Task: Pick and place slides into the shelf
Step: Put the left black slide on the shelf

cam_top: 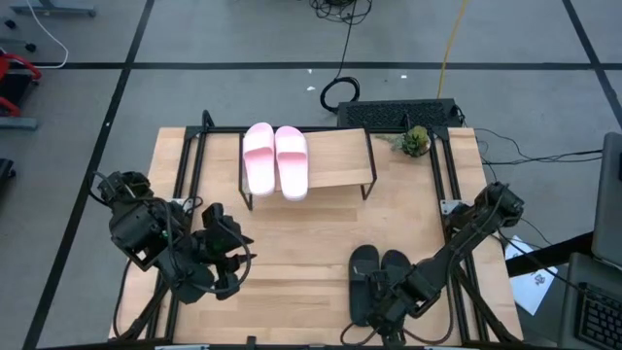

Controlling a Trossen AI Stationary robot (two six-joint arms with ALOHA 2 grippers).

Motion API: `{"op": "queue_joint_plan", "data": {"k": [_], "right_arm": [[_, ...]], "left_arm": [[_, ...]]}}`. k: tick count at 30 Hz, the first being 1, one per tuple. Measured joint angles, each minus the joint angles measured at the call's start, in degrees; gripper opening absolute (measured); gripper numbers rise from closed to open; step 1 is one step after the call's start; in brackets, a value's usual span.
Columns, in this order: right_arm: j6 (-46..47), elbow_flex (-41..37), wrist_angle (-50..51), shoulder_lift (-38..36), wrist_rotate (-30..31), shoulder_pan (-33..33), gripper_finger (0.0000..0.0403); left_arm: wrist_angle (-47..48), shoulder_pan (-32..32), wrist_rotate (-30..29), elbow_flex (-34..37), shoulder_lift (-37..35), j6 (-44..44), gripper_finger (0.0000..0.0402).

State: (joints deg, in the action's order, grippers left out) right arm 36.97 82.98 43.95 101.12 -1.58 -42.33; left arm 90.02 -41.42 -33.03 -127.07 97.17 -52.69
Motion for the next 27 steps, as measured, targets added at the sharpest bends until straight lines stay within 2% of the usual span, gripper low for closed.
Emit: {"op": "queue_joint_plan", "data": {"k": [6, 11, 17, 21, 27], "right_arm": [[-2.6, 0.0, -0.6, -0.4, -0.7, 0.2, 0.0022], [-5.5, 0.0, -3.0, -0.4, -8.0, 1.0, 0.0022], [-1.9, 0.0, -2.5, -0.4, -9.0, 3.6, 0.0029], [-2.7, 0.0, -2.5, -0.4, -11.6, 4.9, 0.0055], [-2.8, 0.0, -2.3, -0.4, -15.2, 6.0, 0.0114]], "left_arm": [[0.0, -0.9, 0.0, 0.0, 0.0, 0.0, 0.0145], [0.0, -1.1, -0.5, 0.0, 0.0, -0.1, 0.0145], [0.0, -1.1, -0.7, 0.0, 0.0, -0.1, 0.0145], [0.0, -1.1, -1.5, 0.0, 0.0, -0.1, 0.0145], [0.0, -1.1, -1.6, 0.0, 0.0, -0.4, 0.0145]]}}
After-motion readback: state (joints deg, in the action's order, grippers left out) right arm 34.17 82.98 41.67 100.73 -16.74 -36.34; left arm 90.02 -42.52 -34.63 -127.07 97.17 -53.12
